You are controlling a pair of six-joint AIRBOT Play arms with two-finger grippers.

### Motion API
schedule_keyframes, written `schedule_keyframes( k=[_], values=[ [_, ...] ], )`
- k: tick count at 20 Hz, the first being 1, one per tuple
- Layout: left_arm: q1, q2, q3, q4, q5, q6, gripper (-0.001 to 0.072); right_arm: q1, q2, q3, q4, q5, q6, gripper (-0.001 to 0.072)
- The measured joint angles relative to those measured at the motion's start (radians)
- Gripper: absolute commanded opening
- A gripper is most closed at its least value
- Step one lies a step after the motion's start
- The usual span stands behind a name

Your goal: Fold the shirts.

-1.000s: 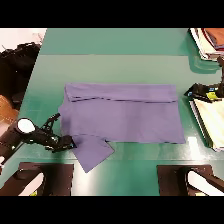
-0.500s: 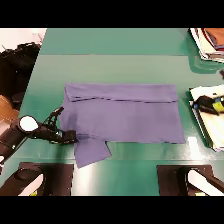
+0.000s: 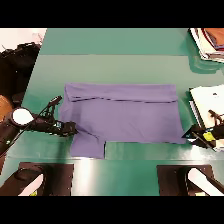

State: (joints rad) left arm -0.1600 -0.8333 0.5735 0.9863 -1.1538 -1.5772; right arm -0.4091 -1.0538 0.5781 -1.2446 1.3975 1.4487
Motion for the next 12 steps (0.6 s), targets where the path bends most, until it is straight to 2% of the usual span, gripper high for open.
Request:
schedule_keyframes(
  k=[1,2,5,9,12],
  values=[
    [0.0,0.0,0.002,0.0,0.002,0.002,0.0029,0.016,0.002,-0.016,0.013,-0.01,0.0,0.0452],
    [0.0,0.0,0.003,0.0,0.004,0.003,0.0028,0.035,0.002,-0.028,0.023,-0.017,0.0,0.0326],
    [0.0,0.0,0.005,0.001,0.007,0.008,0.0028,0.081,0.002,-0.05,0.041,-0.065,-0.001,0.002],
    [0.0,0.0,0.031,0.019,-0.003,0.012,0.0028,0.106,0.005,-0.028,0.035,-0.082,-0.003,0.0019],
    [0.0,0.0,0.111,0.091,-0.01,0.011,0.0028,0.112,0.014,0.069,0.04,-0.035,-0.003,0.0018]
  ],
)
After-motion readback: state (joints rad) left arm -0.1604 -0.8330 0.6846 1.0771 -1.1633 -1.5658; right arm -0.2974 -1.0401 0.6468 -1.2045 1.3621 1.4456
